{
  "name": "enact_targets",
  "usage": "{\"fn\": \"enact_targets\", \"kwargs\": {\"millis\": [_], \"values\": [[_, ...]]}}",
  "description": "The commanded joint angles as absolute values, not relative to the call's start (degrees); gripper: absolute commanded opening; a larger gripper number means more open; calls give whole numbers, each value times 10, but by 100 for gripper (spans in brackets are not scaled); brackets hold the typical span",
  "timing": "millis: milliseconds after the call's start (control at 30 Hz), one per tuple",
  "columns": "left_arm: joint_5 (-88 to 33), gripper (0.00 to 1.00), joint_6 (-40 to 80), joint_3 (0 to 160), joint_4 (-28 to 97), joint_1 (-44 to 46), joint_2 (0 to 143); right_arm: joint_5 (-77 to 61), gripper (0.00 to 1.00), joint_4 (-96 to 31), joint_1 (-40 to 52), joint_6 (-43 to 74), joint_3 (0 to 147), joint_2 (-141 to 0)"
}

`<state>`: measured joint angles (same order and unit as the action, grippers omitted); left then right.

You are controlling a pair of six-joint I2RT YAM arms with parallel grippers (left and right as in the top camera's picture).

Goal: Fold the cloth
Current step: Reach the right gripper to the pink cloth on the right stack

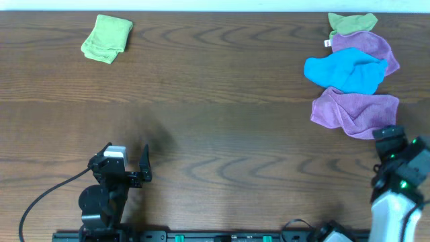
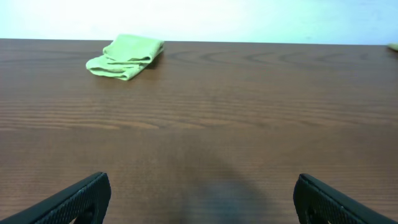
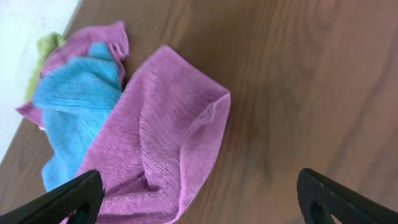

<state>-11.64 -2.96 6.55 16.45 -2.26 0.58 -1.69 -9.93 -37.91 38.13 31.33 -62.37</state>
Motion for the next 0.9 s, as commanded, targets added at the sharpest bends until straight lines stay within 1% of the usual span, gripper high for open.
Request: {"fn": "enact_targets", "kwargs": {"millis": [0,100,267,500,633,700,767,833,867], "values": [[-115,95,-26,52,169,-27,2,-100,99,-98,-397,387,366,-703],[-115,95,-26,52,169,-27,2,-147,99,-98,-401,387,407,-768],[-115,95,-26,52,169,-27,2,-166,99,-100,-401,392,448,-832],[-115,95,-26,52,169,-27,2,-178,98,-158,-409,407,451,-852],[-115,95,-26,52,169,-27,2,-178,98,-171,-417,406,451,-853],[-115,95,-26,52,169,-27,2,-175,92,-165,-424,406,451,-853],[-115,95,-26,52,169,-27,2,-159,78,-160,-429,402,451,-853],[-115,95,-26,52,169,-27,2,-148,66,-160,-431,401,451,-854],[-115,95,-26,52,169,-27,2,-148,62,-159,-433,399,451,-855]]}}
